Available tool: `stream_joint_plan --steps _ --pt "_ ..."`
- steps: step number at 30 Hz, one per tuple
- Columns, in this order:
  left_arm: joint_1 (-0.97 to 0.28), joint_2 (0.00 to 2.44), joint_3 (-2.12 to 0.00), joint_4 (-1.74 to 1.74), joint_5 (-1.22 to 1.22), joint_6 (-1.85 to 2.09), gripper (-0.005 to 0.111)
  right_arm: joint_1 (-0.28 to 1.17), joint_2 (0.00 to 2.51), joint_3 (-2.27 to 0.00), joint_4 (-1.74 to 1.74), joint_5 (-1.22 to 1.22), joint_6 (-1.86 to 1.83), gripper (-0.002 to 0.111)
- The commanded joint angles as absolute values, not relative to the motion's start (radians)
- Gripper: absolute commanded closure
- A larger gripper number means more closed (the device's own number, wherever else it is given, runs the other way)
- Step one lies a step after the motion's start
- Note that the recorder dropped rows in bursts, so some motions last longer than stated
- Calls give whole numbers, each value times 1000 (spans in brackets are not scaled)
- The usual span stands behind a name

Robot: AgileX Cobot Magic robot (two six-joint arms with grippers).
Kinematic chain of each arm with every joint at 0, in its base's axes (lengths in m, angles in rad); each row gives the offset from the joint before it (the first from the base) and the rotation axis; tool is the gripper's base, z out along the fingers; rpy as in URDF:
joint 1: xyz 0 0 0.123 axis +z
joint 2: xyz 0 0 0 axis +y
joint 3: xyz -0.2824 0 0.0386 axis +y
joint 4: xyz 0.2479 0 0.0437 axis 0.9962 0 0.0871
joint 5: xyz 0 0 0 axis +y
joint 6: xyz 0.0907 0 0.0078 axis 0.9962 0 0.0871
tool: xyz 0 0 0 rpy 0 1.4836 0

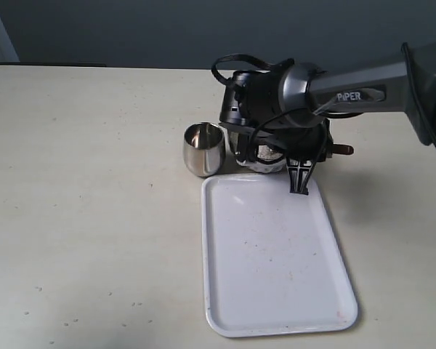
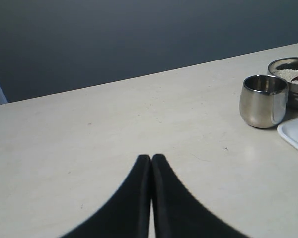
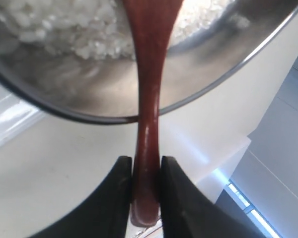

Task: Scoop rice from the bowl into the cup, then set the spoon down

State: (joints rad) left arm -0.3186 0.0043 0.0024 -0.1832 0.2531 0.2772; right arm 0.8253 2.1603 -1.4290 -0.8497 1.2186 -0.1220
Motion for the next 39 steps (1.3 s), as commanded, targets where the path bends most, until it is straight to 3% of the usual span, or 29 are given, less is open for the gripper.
stream_joint_plan --steps 1,39 --pt "-324 0 0 -182 241 272 106 805 2141 -1433 -806 1221 -99 109" --pt "-324 0 0 -182 241 272 106 727 2123 -1434 -572 1171 -154 109"
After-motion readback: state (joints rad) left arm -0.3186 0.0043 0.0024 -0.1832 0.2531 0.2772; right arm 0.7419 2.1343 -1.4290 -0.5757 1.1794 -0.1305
